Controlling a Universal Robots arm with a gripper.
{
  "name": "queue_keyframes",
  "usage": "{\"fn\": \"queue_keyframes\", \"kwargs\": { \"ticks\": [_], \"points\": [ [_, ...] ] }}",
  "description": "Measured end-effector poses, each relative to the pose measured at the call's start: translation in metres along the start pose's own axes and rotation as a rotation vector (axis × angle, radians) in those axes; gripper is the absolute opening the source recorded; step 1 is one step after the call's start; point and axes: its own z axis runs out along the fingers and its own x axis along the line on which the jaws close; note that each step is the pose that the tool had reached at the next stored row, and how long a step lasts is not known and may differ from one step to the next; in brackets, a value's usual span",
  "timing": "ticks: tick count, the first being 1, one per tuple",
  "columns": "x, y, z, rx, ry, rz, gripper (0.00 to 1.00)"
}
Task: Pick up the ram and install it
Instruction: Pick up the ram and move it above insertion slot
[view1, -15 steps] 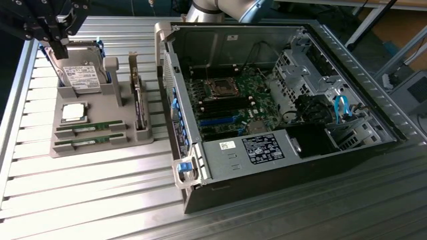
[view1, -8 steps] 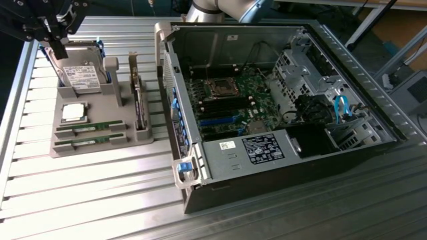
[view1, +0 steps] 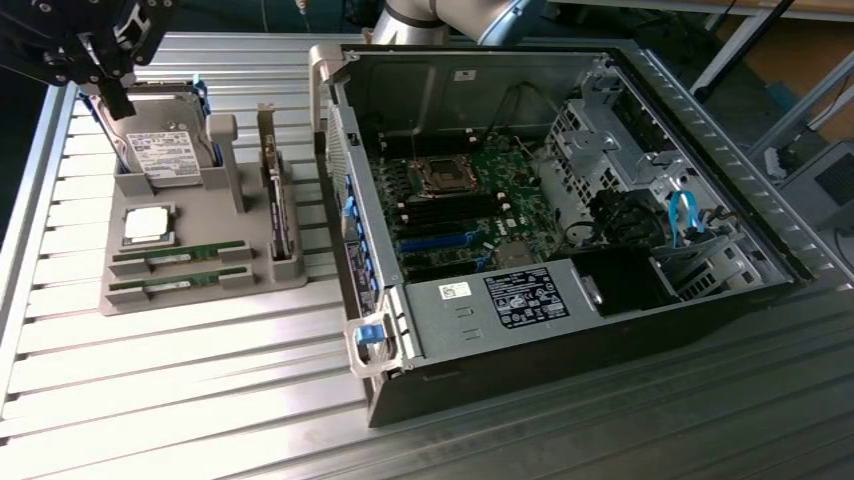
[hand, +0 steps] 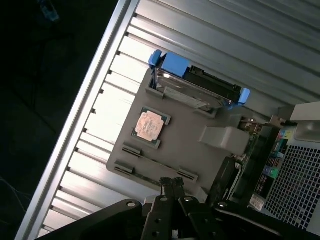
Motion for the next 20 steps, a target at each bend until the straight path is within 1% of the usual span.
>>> {"fn": "queue_keyframes", "kwargs": {
  "ticks": [6, 11, 14, 15, 17, 20],
  "points": [
    [0.0, 0.0, 0.0, -0.0025, 0.0047, -0.104, 0.1],
    [0.0, 0.0, 0.0, -0.0055, 0.0101, -0.226, 0.1],
    [0.0, 0.0, 0.0, -0.0066, 0.012, -0.269, 0.1],
    [0.0, 0.0, 0.0, -0.0072, 0.0132, -0.295, 0.1],
    [0.0, 0.0, 0.0, -0.008, 0.0145, -0.326, 0.1],
    [0.0, 0.0, 0.0, -0.0101, 0.0184, -0.414, 0.1]
  ]
}}
